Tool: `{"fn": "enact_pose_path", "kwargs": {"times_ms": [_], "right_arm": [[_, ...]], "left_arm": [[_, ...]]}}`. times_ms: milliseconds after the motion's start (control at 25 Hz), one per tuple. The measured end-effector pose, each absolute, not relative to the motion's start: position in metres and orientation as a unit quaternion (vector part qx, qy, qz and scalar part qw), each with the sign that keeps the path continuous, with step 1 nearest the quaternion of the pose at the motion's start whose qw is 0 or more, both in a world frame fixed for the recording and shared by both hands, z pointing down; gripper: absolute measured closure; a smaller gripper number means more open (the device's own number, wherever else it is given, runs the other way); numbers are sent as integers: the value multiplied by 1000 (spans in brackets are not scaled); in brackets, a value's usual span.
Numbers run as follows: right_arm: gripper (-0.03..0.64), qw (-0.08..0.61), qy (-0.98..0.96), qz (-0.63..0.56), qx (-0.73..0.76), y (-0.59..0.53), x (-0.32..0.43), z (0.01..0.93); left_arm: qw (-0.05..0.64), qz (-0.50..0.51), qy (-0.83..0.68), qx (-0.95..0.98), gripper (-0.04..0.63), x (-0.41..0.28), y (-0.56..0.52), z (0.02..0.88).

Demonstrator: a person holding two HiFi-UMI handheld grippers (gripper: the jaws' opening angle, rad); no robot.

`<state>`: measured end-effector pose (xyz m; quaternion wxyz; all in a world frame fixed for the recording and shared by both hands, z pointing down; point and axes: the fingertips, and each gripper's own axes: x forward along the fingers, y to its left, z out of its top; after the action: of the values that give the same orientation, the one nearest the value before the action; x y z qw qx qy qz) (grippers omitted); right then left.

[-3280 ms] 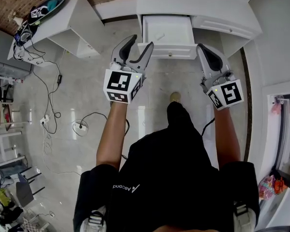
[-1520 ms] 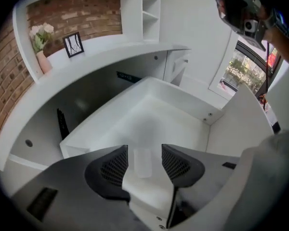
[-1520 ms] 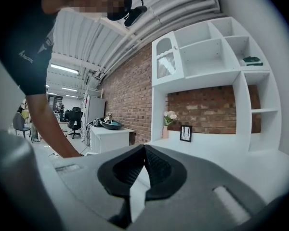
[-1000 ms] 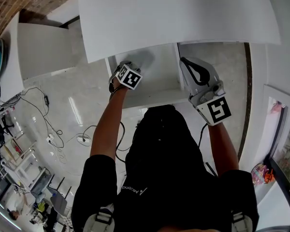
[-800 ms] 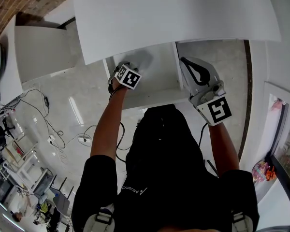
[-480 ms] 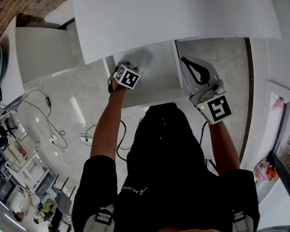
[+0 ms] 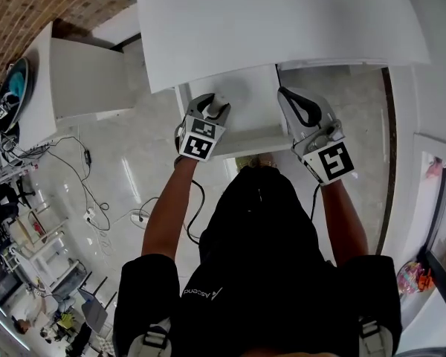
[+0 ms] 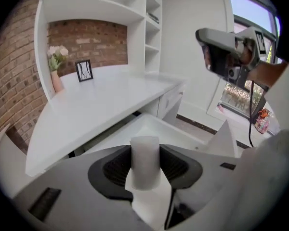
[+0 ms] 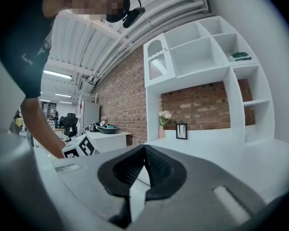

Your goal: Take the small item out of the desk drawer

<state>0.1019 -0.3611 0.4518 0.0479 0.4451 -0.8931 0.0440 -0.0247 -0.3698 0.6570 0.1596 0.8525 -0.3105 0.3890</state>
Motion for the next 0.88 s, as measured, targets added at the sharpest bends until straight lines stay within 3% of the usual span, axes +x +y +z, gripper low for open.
{"fn": "enact_pose_path", "kwargs": {"times_ms": [560, 880], "right_arm": [[615, -12, -894, -29, 447, -305, 82, 349], [616, -38, -893, -55, 445, -262, 72, 306]], "left_arm": [[61, 101, -397, 910, 420, -23, -304, 409], [-9, -4, -418, 908, 420, -46, -264, 314]]}}
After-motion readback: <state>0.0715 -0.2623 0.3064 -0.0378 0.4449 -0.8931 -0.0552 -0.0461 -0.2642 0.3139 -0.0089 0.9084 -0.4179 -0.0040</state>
